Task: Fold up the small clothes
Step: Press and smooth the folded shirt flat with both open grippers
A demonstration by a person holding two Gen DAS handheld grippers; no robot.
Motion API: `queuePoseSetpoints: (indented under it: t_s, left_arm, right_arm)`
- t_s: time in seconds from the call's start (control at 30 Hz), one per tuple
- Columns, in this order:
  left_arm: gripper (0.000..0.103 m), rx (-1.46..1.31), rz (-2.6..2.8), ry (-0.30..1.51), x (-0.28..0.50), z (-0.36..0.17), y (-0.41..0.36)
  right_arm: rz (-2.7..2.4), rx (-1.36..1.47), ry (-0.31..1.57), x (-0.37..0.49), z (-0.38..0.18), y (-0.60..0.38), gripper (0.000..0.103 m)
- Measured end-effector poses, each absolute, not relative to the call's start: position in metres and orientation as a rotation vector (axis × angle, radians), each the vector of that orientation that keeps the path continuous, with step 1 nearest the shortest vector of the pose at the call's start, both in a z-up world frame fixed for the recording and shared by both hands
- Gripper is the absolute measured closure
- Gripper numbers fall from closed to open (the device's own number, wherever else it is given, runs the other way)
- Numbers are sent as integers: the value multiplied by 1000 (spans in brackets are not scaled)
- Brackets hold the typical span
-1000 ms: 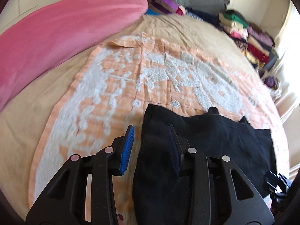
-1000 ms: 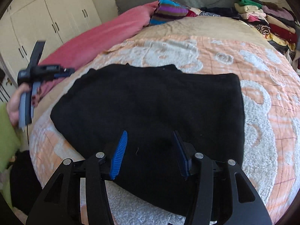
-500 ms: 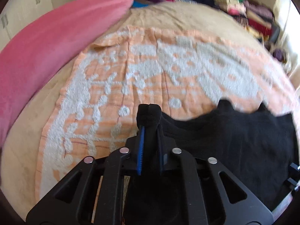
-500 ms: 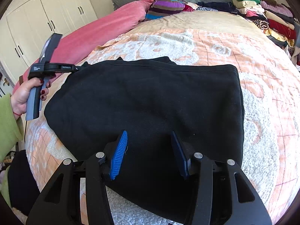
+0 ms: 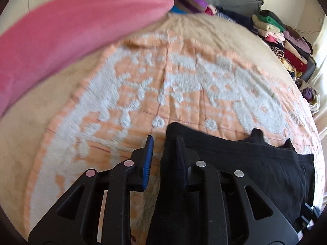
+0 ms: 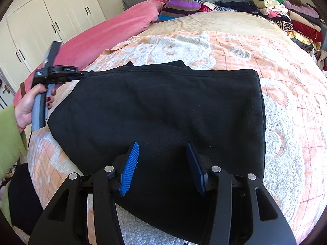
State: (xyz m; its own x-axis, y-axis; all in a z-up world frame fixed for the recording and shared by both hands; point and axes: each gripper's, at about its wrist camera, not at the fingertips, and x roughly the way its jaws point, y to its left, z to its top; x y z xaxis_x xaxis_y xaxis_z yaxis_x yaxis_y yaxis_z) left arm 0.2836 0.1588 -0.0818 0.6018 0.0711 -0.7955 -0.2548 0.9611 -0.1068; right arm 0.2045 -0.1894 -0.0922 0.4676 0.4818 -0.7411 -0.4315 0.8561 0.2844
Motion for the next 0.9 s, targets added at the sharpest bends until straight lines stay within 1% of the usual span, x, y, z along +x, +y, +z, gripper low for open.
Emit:
queuePoseSetpoints:
  t_s: [0.07,0.17,0.23,0.27,0.37,0.43,0.57,0.63,0.77,0.9]
  left_arm:
    - [87,-155,184,850,266,-64,147]
    - [86,-119,122,814,240,-45,126]
    - [79,-106,76,818,226,-41,110]
    - [78,-106,55,831,218,-41,101]
    - [72,-117,7,878,200,-53,80]
    - [66,-105,-11,909,193,-63,68]
    - [61,-22,-9,963,184,-82,52]
    - [52,-11,17,987,182,-88,53]
    - [50,-81,44,1035,178,-104,69]
    - [50,-80,41,1028,174,-109,70]
  right_arm:
    - [555,64,910,203,-85,-191,56]
    - [559,85,872,200,-74,-194,56]
    - [566,90,848,196,-67,-196,56]
    - [562,79,837,194,-64,-195,56]
    - [565,50,832,191,-63,-192,55]
    - [579,29,837,189,-64,-186,55]
    - [594,-13,827,184,-64,-177,55]
    - [597,-35,830,182,-66,-171,55]
    - [615,-60,844,180,-71,-163,55]
    - [604,-88,904,183,-85,-158,55]
